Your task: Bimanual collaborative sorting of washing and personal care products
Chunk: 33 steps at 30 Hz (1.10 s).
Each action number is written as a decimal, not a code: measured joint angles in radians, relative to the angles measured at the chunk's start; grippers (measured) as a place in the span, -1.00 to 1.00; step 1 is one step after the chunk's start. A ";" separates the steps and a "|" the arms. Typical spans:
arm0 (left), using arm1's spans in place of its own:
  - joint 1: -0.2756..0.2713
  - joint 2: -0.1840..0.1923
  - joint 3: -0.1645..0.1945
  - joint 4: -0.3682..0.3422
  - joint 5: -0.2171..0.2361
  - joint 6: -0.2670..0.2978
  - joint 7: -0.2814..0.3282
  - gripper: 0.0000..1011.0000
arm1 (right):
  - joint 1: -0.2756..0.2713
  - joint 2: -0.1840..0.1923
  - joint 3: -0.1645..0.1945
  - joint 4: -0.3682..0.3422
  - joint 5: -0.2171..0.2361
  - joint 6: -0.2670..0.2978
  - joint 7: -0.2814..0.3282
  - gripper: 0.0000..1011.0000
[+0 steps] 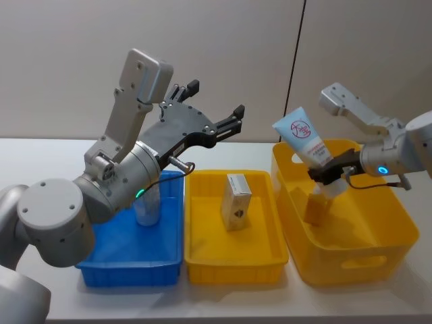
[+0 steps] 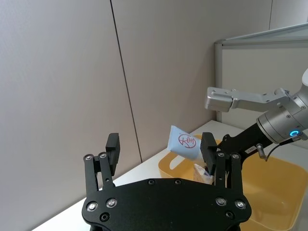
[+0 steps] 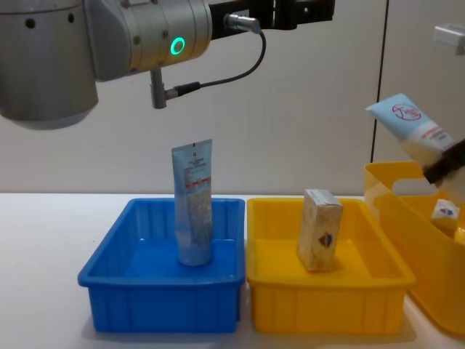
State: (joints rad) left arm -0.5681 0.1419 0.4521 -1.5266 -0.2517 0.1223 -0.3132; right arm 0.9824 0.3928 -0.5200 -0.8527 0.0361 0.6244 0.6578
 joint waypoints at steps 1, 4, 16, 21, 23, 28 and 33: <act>0.000 0.000 0.000 0.000 0.000 0.000 0.000 0.98 | 0.001 0.001 -0.002 0.001 -0.002 0.003 0.003 -0.49; 0.000 0.000 0.000 0.000 0.000 0.000 0.000 0.98 | 0.005 0.007 -0.012 0.004 -0.009 0.014 0.015 -0.49; 0.000 0.000 0.000 0.000 0.000 0.000 0.000 0.98 | 0.015 0.018 -0.031 0.011 -0.025 0.038 0.040 0.11; 0.000 0.000 0.000 0.000 0.000 0.000 0.000 0.98 | 0.016 0.021 -0.036 0.013 -0.029 0.045 0.046 0.48; 0.000 0.000 0.000 0.000 0.000 0.000 0.000 0.98 | 0.017 0.021 -0.037 0.013 -0.030 0.046 0.047 0.56; 0.000 0.000 0.000 0.000 0.000 0.000 0.000 0.98 | 0.018 0.023 -0.040 0.014 -0.032 0.049 0.051 0.87; 0.000 0.000 0.000 0.000 0.000 0.000 0.000 0.98 | 0.019 0.024 -0.042 0.015 -0.033 0.052 0.053 0.98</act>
State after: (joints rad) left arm -0.5680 0.1420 0.4522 -1.5266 -0.2517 0.1223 -0.3133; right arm 1.0009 0.4164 -0.5618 -0.8380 0.0029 0.6760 0.7104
